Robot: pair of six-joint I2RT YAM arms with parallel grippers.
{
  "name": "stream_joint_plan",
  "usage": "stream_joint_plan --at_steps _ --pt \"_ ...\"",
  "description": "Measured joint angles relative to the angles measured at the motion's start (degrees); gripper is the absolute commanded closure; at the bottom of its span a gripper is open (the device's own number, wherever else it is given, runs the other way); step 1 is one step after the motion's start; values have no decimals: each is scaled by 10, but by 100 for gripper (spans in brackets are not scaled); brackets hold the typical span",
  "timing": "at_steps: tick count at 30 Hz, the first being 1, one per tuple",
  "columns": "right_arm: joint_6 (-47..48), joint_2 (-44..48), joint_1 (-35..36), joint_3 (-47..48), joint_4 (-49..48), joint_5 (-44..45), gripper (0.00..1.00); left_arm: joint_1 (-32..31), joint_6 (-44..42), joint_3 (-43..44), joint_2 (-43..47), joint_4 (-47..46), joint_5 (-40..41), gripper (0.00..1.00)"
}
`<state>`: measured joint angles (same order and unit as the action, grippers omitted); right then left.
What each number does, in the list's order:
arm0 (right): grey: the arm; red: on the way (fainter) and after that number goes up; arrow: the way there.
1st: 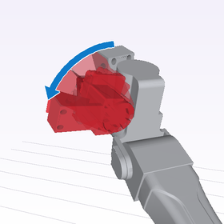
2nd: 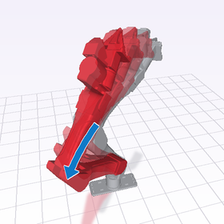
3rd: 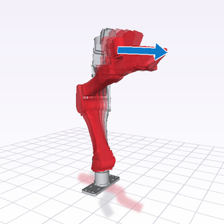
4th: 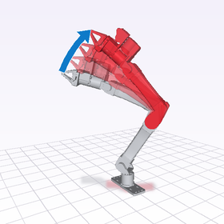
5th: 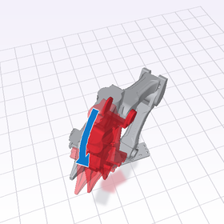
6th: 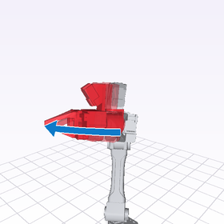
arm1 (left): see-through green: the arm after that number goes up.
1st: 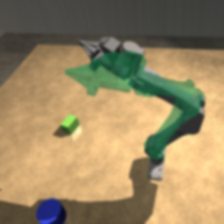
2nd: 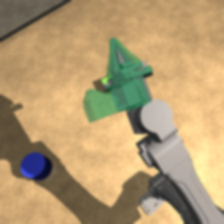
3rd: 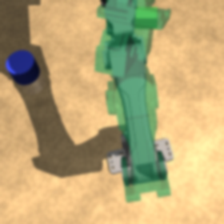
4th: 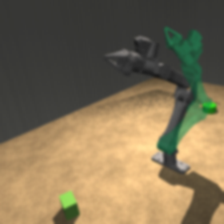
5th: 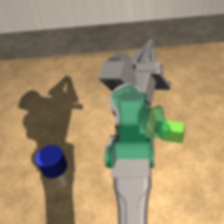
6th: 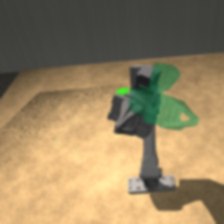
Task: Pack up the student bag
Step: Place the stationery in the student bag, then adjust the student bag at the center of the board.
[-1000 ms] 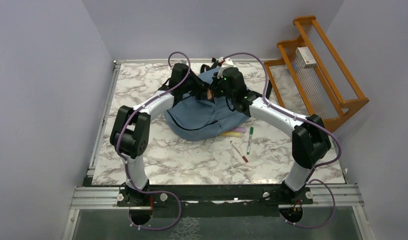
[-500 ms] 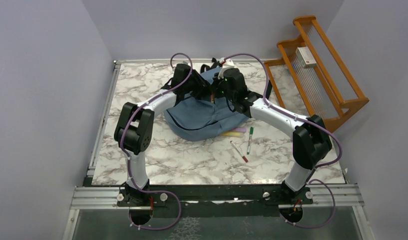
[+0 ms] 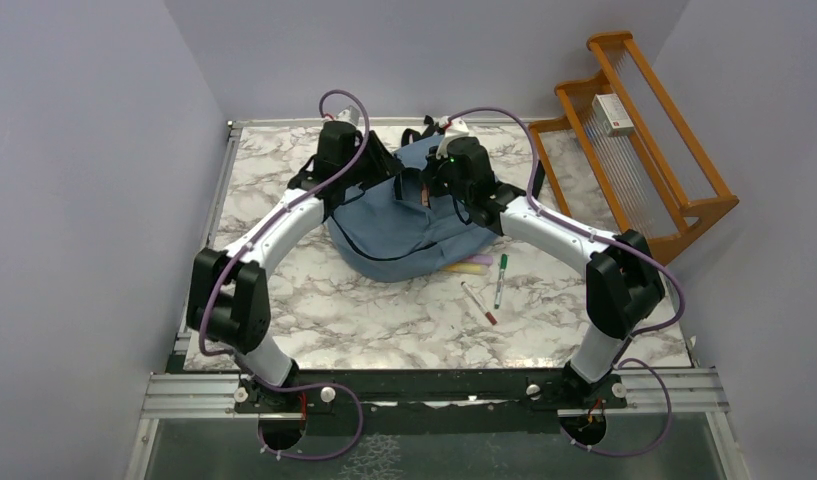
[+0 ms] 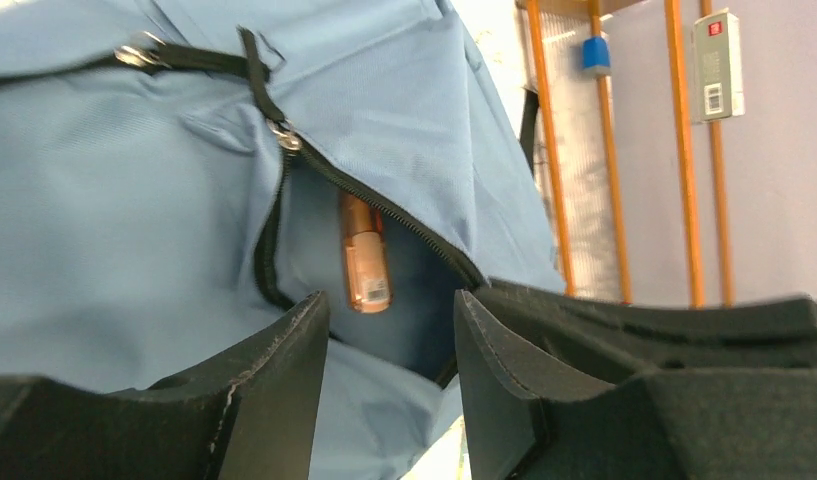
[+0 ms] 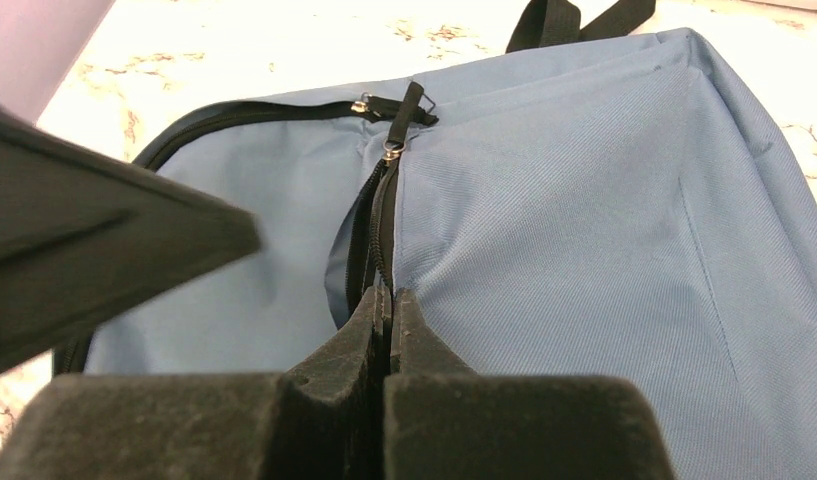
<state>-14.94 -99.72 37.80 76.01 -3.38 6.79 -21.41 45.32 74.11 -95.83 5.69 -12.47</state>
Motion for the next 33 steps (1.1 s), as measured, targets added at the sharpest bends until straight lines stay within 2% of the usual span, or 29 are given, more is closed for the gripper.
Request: stream_joint_plan --at_steps 2,5,8,15,21,24,29,33 --pt "3 0 0 3 5 0 100 3 -33 -10 36 14 22 49" --pt "15 -4 -1 22 31 -3 100 8 -83 -33 91 45 76 41" --pt "30 -20 -2 56 62 -5 99 15 -115 -66 129 71 123 40" --pt "58 -31 -2 74 96 -6 99 61 -160 -136 160 139 189 33" --pt "69 -35 -2 76 101 -6 99 72 -188 -148 167 175 222 31" --pt "71 -39 -2 81 104 -6 100 72 -197 -149 167 175 226 37" --pt "72 -43 -2 86 105 -6 100 72 -203 -149 132 165 226 55" --pt "76 -62 -3 115 108 -7 100 80 -205 -149 88 153 212 84"
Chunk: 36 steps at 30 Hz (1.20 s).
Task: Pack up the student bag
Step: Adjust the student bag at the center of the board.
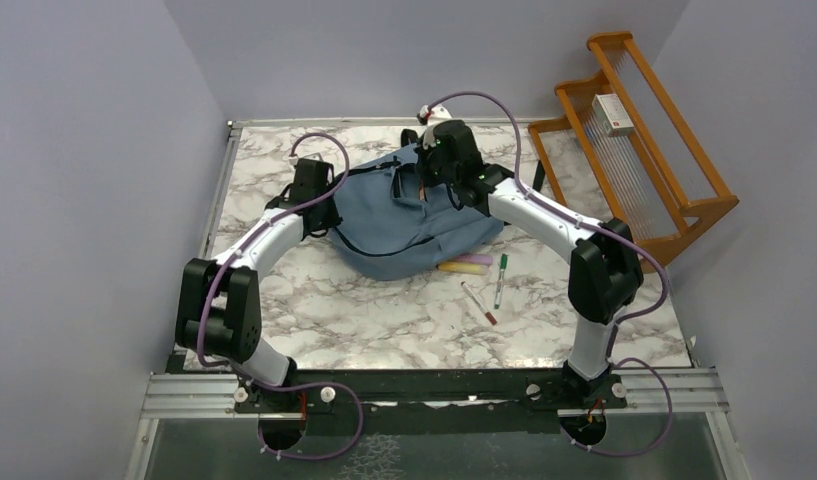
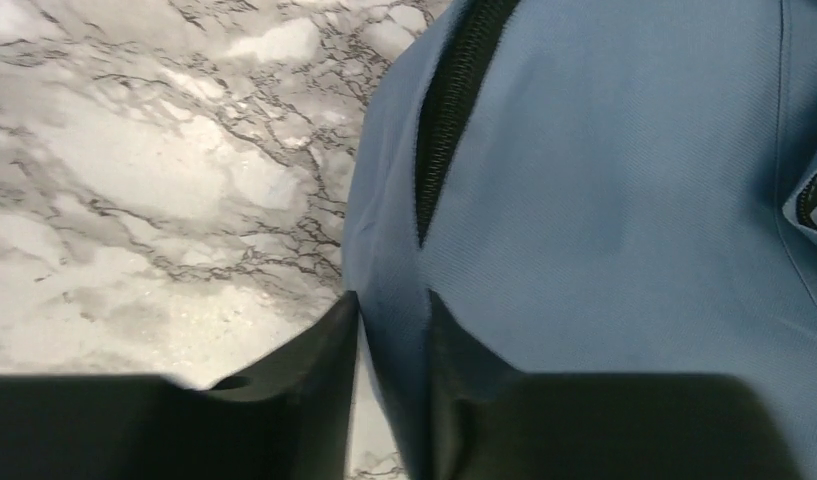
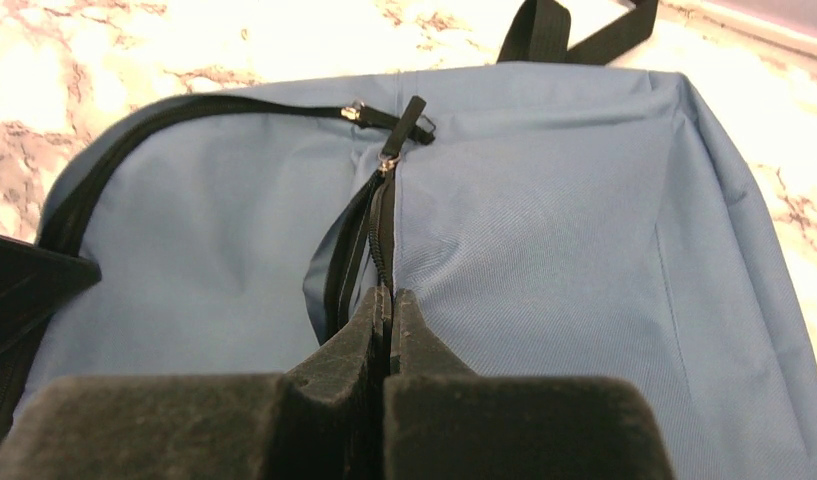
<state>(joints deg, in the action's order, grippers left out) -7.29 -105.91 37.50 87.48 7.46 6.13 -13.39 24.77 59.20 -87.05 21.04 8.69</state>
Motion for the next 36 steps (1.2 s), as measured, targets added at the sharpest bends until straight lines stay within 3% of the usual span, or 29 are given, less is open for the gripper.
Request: stream_joint_plan --at_steps 3,14,20,21,24,27,31,36 --pt "5 -22 -5 36 7 -2 100 15 2 3 -19 -15 -28 100" --pt "39 -105 -25 189 55 -29 100 81 -2 101 -52 -29 -105 100" --pt "63 -121 -34 217 54 -50 100 85 -9 112 -52 -47 -124 100" --pt "68 -121 -36 215 51 -54 99 85 -11 109 -51 -52 -125 97" --pt "76 -117 -38 188 25 -66 99 85 -26 86 -47 -71 -131 67" --pt "78 -113 -38 153 7 -81 99 85 -37 58 -35 -83 -137 48" --pt "66 -101 -37 111 1 -105 100 85 -63 18 15 -103 -164 42" --pt "37 -99 -52 108 7 -139 100 71 -97 9 75 -144 -217 43"
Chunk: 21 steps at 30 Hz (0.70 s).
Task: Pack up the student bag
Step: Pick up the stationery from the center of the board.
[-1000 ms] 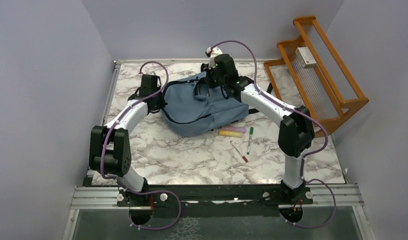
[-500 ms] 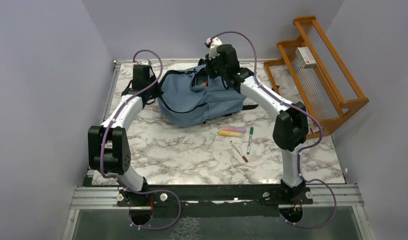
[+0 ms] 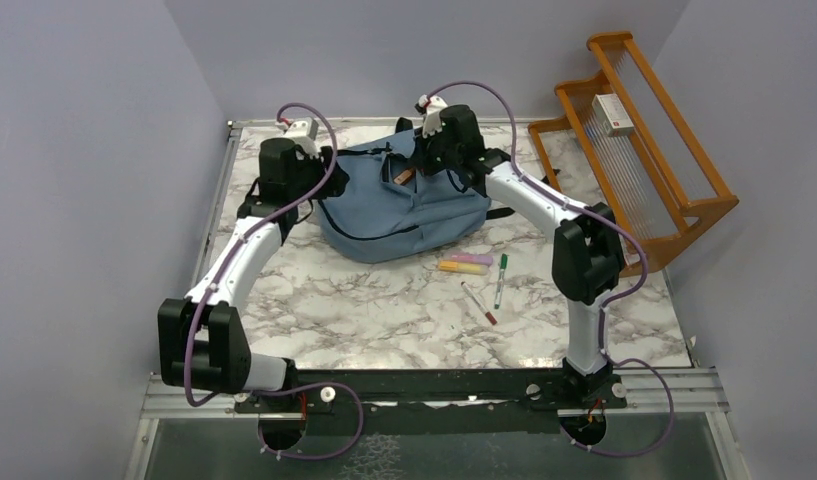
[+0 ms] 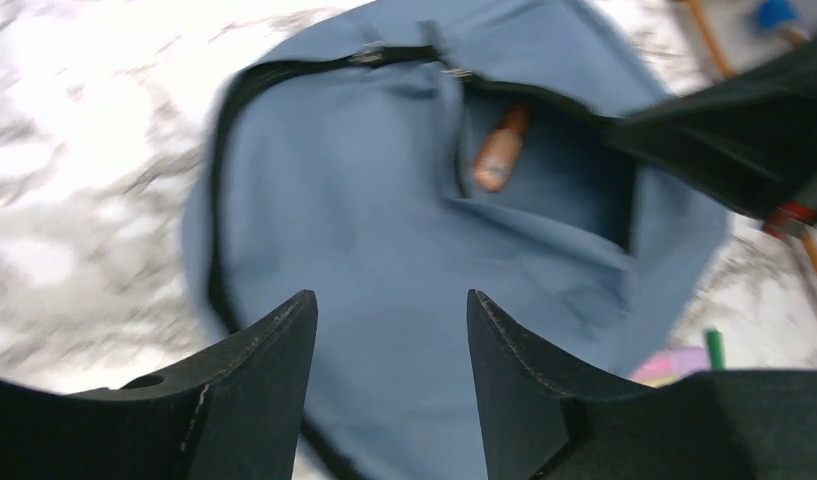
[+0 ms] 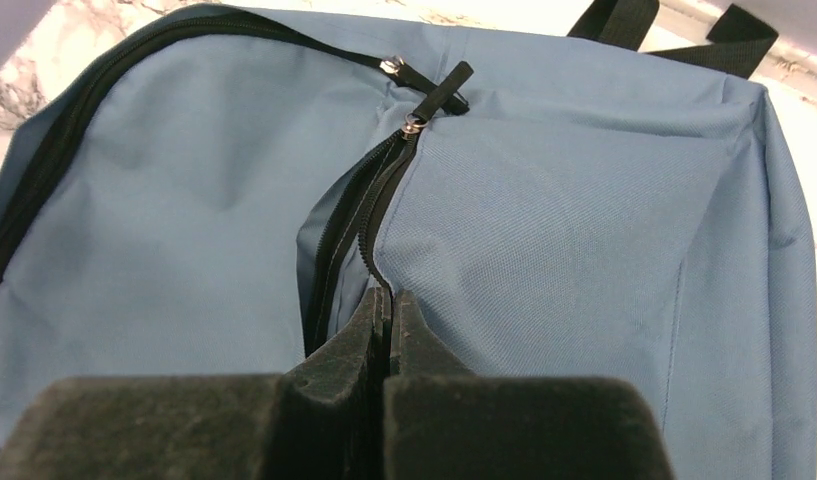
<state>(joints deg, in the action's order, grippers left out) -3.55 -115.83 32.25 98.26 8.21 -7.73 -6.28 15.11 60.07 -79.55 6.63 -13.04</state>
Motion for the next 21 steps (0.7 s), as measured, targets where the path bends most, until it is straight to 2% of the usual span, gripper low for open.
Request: stream_joint_plan --at_steps 5,9,12,14,18,21 --pt "-22 0 -15 0 11 -22 100 -100 -39 -22 23 -50 -40 45" --pt "-31 0 -23 0 19 -34 99 -189 -67 -94 25 -108 -83 45" --pt "-33 1 -27 0 22 -40 100 -226 -89 -151 26 -156 -107 38" --pt "-35 3 -29 -3 22 -45 99 -247 -116 -181 26 -187 -123 36" --pt "-36 10 -32 -13 22 -53 100 -293 -211 -193 9 -236 -181 34" --pt "-37 14 -33 -19 22 -57 99 -324 -315 -193 -13 -261 -257 33"
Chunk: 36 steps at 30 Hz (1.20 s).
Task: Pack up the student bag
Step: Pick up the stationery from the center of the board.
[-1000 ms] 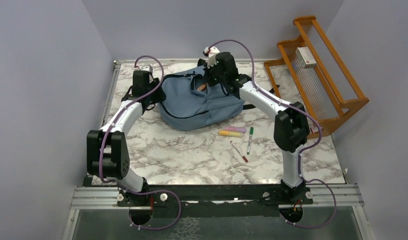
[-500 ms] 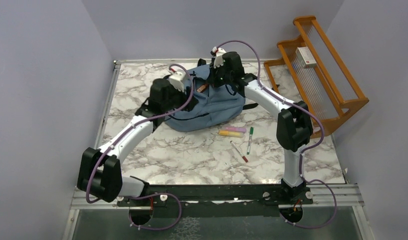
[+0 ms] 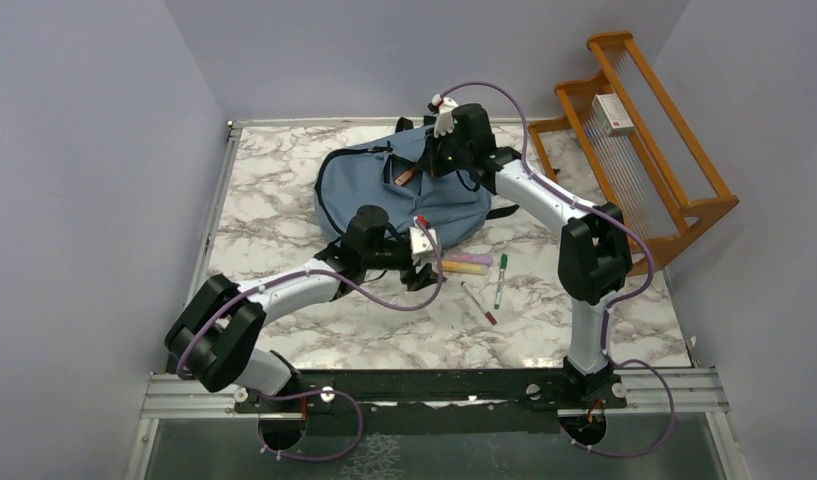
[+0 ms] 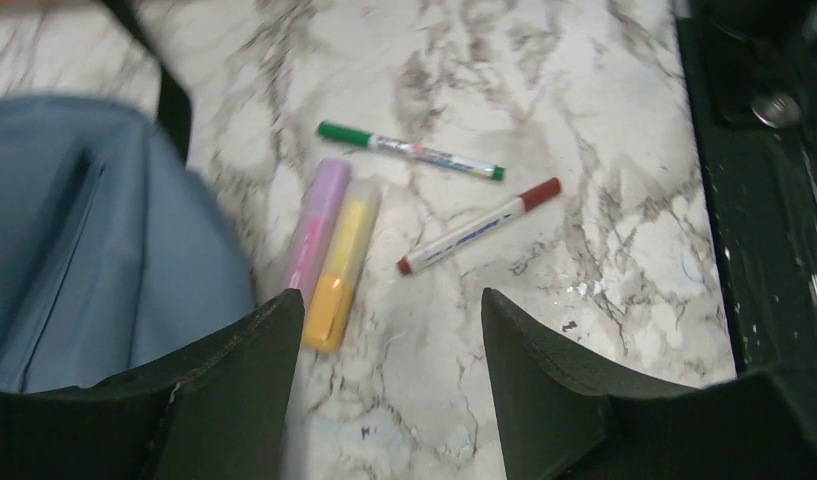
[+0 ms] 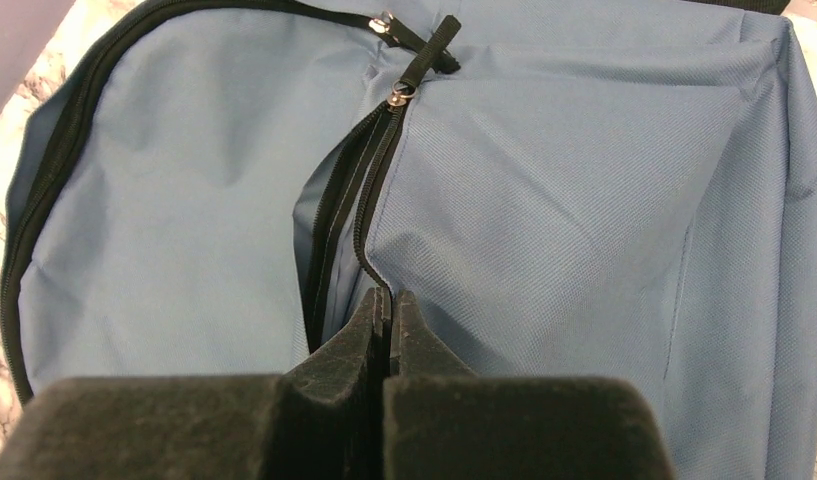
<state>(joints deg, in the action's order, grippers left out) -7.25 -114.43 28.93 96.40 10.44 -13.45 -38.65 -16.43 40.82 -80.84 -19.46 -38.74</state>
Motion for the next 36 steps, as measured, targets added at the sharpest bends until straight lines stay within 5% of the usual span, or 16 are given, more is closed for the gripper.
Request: stream_joint_plan --at_steps 7,18,25,36 --pt "0 5 0 -7 0 -9 100 -21 -214 45 -83 23 -140 32" --pt "9 16 -2 -23 1 -10 100 -84 -528 322 -291 360 -147 35" --pt "13 16 -2 -27 2 -10 100 -118 -574 375 -351 483 -116 36" --pt "13 16 -6 -27 4 -16 100 -130 -555 457 -407 537 -90 38"
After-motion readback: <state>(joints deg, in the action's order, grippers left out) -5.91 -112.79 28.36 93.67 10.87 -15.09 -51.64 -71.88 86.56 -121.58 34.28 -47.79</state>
